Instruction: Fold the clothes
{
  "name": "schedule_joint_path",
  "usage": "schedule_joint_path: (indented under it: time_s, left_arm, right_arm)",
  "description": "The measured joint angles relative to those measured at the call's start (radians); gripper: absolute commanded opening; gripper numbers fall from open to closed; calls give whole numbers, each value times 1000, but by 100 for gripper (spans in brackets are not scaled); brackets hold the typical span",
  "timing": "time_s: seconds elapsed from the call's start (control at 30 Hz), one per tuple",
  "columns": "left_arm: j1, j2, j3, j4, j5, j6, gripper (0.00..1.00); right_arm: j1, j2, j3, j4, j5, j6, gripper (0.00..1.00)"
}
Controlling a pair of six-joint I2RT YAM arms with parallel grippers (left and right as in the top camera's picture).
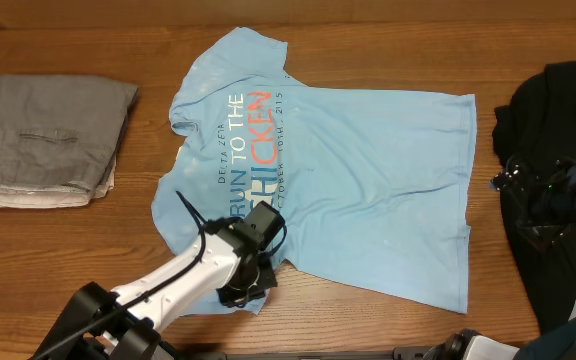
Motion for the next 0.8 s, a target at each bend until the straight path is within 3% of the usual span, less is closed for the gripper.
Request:
schedule_joint_path:
  time_s: [0.2, 0.33, 0.53, 0.8]
  left_arm:
    - [39, 6, 250, -297, -187, 64, 24]
    - [42, 6, 370, -362, -250, 105, 60]
    - [74, 6, 381, -486, -281, 115, 65]
    - [245, 6, 316, -446, -249, 195, 71]
  right_arm:
    - [0, 0, 0, 0, 0, 0, 100]
    - [0, 0, 0, 0, 0, 0, 100]
    - [0, 0, 0, 0, 0, 0, 100]
    - [0, 0, 0, 0, 0, 0, 100]
